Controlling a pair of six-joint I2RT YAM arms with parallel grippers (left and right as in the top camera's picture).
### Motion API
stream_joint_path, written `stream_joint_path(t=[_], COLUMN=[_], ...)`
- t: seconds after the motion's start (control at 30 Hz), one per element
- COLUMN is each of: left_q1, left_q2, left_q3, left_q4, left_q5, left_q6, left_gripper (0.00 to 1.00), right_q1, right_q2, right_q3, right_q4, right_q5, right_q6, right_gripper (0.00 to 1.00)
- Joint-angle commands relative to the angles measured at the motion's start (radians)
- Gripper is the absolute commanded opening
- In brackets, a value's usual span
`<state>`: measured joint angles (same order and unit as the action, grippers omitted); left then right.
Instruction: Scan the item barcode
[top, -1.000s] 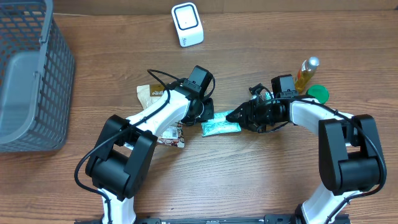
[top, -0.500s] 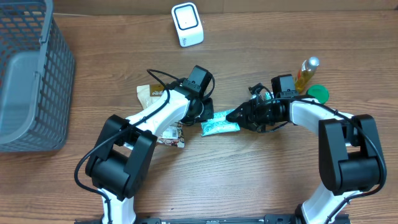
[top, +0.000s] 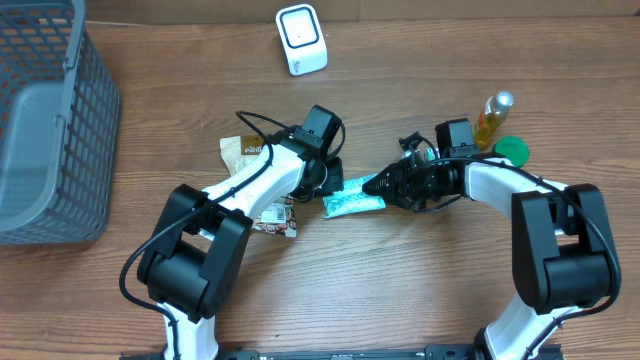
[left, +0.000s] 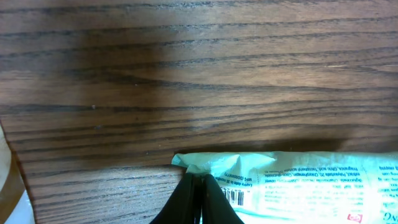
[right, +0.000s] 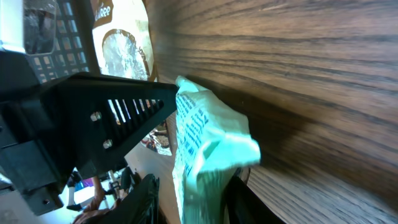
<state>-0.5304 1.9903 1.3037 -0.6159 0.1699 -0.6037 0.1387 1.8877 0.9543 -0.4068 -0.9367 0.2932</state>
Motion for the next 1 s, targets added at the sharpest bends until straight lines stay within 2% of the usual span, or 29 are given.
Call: stream_joint_path(t=[0.0, 0.13, 0.33, 0.47, 0.63, 0.73, 0.83, 0.9, 0.97], left_q1=[-0.008, -0.008, -0.008, -0.008, -0.008, -0.008, -0.008, -0.008, -0.006], left_q2=[0.018, 0.018, 0.018, 0.018, 0.018, 0.018, 0.018, 0.018, 0.018], left_q3=[-0.014, -0.014, -0.014, -0.014, -0.014, -0.014, -0.014, -0.014, -0.014], left_q4=[0.000, -0.002, 0.000, -0.001, -0.001, -0.001, -0.001, 0.001, 0.013], left_q5=[0.003, 0.003, -0.007, -0.017, -0.018, -0.021, -0.021, -0.022, -0.024], left_q6=[-0.002, -0.002, -0.002, -0.002, -0.002, -0.003, -0.003, -0.003, -0.003], left_gripper=[0.07, 0.08, 0.08, 0.09, 0.10, 0.10, 0.08, 0.08, 0.08], right_q1=[0.042, 0.066, 0.074, 0.074, 0.074, 0.074, 0.073, 0.074, 0.074], right_q2=[0.003, 0.003, 0.003, 0.003, 0.003, 0.003, 0.003, 0.003, 0.003], right_q3=[-0.006, -0.006, -0.006, -0.006, -0.006, -0.006, -0.006, -0.006, -0.006], right_q4=[0.014, 0.019, 0.035, 0.040, 0.040, 0.039, 0.031, 0.023, 0.024], right_q5=[0.036, 0.055, 0.059, 0.088, 0.092, 0.098, 0.095, 0.080, 0.081], right_q6=[0.030, 0.029, 0.029, 0.025, 0.017, 0.014, 0.014, 0.014, 0.013], right_gripper=[0.30, 0.24, 0.20, 0.10, 0.09, 0.13, 0.14, 0.05, 0.04])
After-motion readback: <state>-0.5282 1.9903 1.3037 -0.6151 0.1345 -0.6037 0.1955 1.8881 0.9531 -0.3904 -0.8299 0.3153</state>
